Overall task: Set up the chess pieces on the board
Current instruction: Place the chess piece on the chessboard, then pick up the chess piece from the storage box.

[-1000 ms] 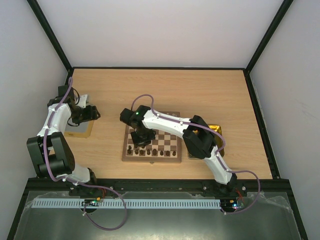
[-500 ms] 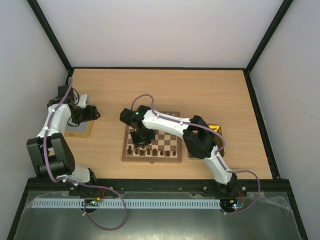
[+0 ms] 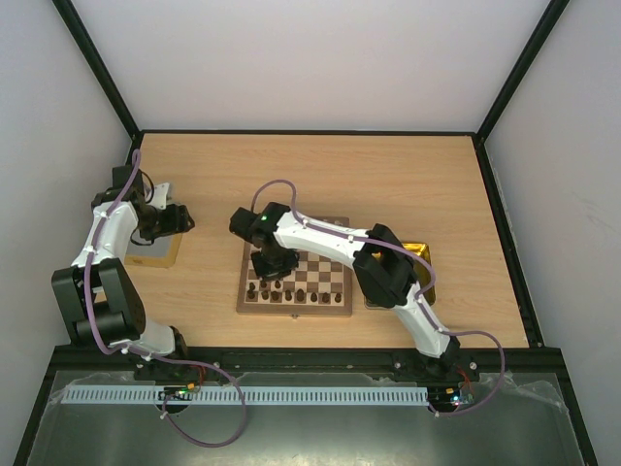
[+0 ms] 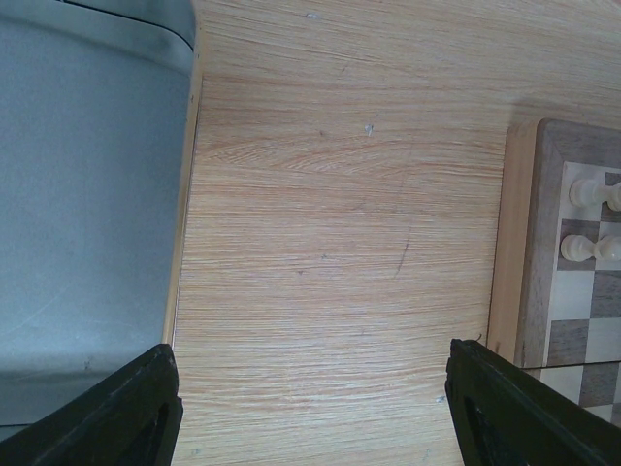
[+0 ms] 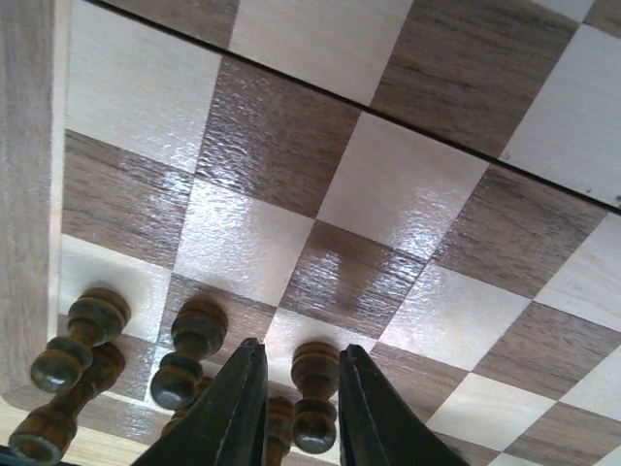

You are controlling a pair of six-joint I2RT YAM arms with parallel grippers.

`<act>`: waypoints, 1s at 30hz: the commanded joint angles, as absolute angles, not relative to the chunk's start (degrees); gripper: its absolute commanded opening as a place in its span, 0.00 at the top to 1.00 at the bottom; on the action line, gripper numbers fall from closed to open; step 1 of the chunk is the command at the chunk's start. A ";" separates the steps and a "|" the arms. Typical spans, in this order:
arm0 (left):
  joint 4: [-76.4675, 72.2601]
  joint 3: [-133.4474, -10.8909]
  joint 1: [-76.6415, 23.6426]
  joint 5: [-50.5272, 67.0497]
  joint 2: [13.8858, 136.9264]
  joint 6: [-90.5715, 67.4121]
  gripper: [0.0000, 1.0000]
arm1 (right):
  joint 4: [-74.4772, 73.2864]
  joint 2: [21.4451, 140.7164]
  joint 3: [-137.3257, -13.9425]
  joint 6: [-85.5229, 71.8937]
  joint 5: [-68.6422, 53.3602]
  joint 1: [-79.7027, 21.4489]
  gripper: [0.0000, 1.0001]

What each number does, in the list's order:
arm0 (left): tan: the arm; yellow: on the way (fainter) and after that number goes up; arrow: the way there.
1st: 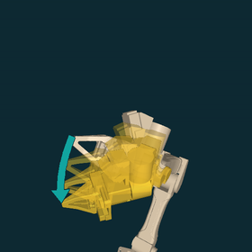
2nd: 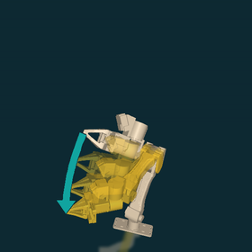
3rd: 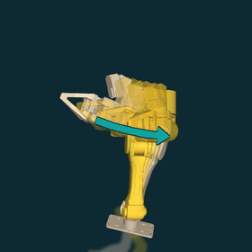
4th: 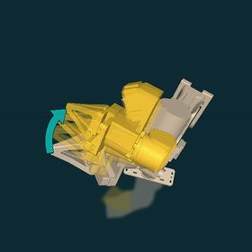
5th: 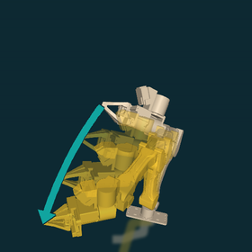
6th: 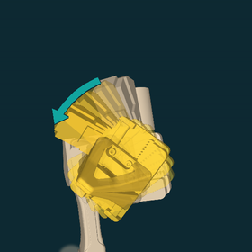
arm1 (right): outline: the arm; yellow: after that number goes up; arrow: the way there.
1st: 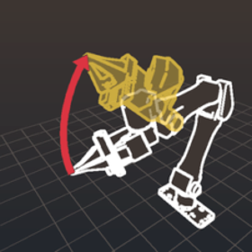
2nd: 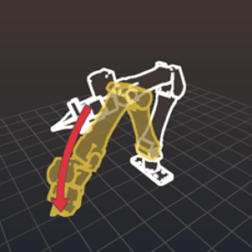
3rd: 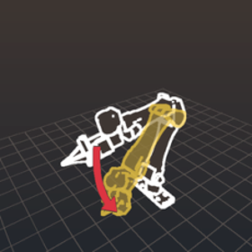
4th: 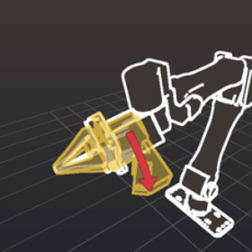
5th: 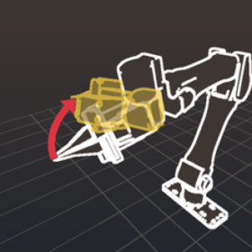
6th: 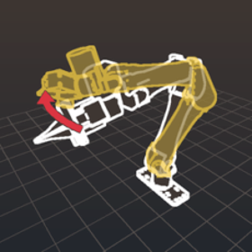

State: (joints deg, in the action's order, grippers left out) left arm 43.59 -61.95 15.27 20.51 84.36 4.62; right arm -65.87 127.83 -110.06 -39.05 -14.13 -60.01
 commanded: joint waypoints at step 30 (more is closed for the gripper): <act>44.03 -61.80 14.26 20.59 85.16 4.22 0.25 | -61.97 87.31 -69.87 -39.80 -5.66 -22.18 0.81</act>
